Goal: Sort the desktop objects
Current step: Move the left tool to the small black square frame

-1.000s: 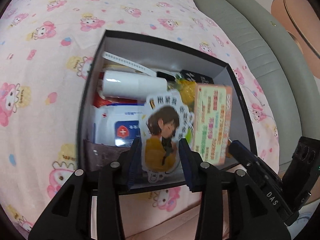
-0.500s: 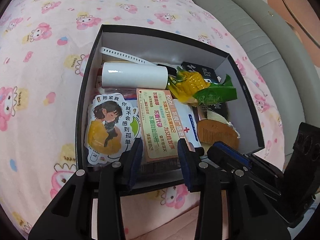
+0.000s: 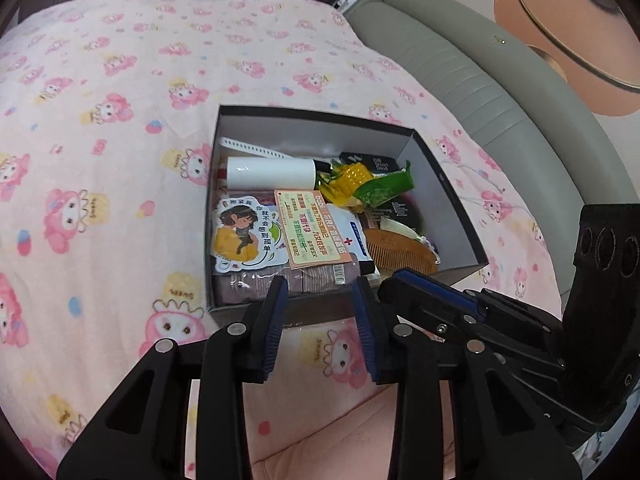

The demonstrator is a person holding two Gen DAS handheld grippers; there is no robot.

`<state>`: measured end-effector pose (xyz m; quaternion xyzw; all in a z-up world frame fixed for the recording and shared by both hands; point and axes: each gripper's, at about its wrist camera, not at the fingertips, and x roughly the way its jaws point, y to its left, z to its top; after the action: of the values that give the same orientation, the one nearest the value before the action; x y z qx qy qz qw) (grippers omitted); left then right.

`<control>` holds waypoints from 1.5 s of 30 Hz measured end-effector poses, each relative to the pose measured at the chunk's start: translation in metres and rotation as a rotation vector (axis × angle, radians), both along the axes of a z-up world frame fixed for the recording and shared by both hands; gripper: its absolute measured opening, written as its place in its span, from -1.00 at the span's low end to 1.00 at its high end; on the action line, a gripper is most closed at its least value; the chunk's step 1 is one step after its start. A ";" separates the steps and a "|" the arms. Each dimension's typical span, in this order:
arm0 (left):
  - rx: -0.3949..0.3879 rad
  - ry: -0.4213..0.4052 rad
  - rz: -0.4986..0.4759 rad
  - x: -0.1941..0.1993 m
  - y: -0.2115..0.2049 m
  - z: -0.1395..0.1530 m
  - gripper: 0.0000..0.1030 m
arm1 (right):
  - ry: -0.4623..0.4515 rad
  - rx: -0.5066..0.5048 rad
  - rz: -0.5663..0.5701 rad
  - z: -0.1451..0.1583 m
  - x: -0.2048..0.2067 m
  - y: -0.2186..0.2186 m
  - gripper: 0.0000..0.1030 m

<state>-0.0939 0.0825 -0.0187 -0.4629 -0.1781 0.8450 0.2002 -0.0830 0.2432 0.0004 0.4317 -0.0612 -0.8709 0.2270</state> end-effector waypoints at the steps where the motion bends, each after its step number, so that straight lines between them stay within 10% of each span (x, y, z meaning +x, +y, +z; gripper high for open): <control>1: 0.010 0.007 0.003 0.005 -0.003 0.005 -0.37 | 0.008 -0.006 0.007 0.005 0.006 -0.002 -0.81; 16: -0.159 0.117 0.191 0.084 -0.081 0.066 -0.37 | 0.071 -0.048 0.195 0.055 0.056 -0.086 -0.81; 33: -0.128 0.079 0.416 0.134 -0.203 0.045 -0.37 | 0.116 0.076 0.400 0.061 0.087 -0.218 -0.81; 45: 0.028 -0.011 0.574 0.141 -0.309 -0.011 -0.37 | 0.083 0.170 0.533 0.027 0.078 -0.319 -0.81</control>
<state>0.0467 -0.2269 -0.0297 -0.3954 -0.3146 0.8619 -0.0420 -0.0050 -0.0761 0.0277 0.4140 0.1369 -0.7995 0.4131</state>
